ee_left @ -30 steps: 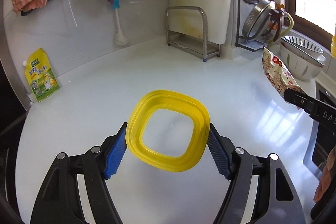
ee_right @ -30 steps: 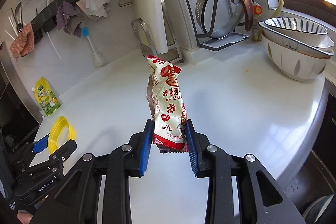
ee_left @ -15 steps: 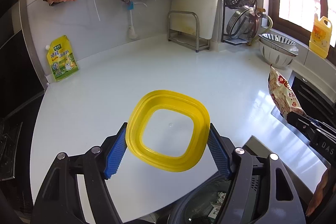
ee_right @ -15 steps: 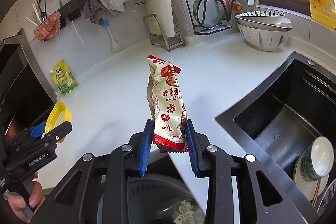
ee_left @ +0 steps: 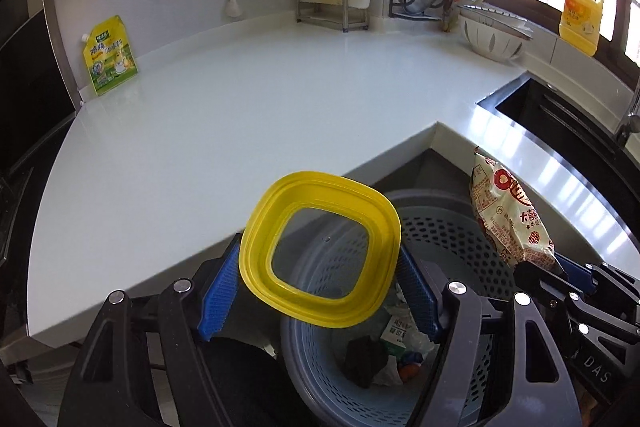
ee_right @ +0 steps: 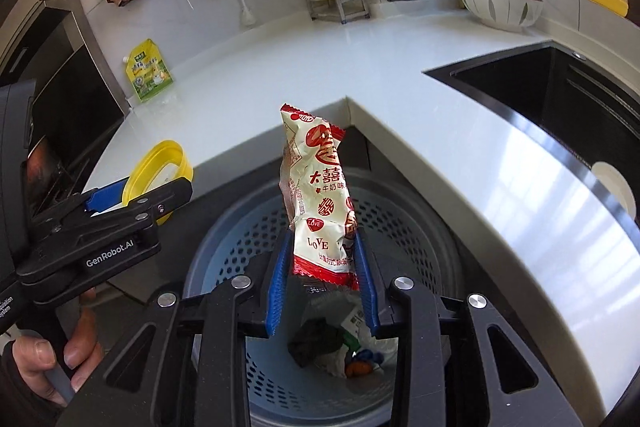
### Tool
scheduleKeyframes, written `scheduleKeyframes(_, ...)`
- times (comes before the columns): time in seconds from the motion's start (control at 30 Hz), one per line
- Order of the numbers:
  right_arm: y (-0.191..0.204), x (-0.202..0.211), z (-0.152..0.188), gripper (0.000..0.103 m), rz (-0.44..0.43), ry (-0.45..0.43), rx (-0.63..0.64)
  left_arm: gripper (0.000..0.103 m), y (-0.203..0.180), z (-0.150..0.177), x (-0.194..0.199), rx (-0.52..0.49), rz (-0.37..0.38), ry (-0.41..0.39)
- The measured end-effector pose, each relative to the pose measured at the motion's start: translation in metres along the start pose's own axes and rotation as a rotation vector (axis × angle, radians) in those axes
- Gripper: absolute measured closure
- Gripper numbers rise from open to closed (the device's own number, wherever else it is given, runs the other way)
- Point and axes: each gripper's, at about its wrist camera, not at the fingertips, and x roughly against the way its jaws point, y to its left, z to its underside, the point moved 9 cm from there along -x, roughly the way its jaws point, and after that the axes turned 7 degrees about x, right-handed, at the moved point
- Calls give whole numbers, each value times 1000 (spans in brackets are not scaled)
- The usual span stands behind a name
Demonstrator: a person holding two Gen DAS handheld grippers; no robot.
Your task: Collect trash
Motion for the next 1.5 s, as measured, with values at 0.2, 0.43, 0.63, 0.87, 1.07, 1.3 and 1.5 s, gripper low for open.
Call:
scheduleKeyframes(0.2,1,-2,24,72,0,36,12,30,-6,21,-2,7,5,23)
scheduleKeyframes(0.43,-6,11,21,41,11,-23,-19,12,-5,30,2,18,6,27)
scheduleKeyframes(0.63,-10,14,24,41,13,-22,-30,12,0,32,3,31,-2,33)
scheduleKeyframes(0.87,-6,13,28,41,2,-15,-32,12,6,37,4,37,-18,41)
scheduleKeyframes(1.07,-3,13,26,40,4,-16,-25,12,9,38,6,34,-28,40)
scheduleKeyframes(1.3,-1,14,26,38,5,-20,-22,9,14,35,11,41,-44,23)
scheduleKeyframes(1.5,3,16,25,38,9,-26,-14,8,16,35,14,41,-47,23)
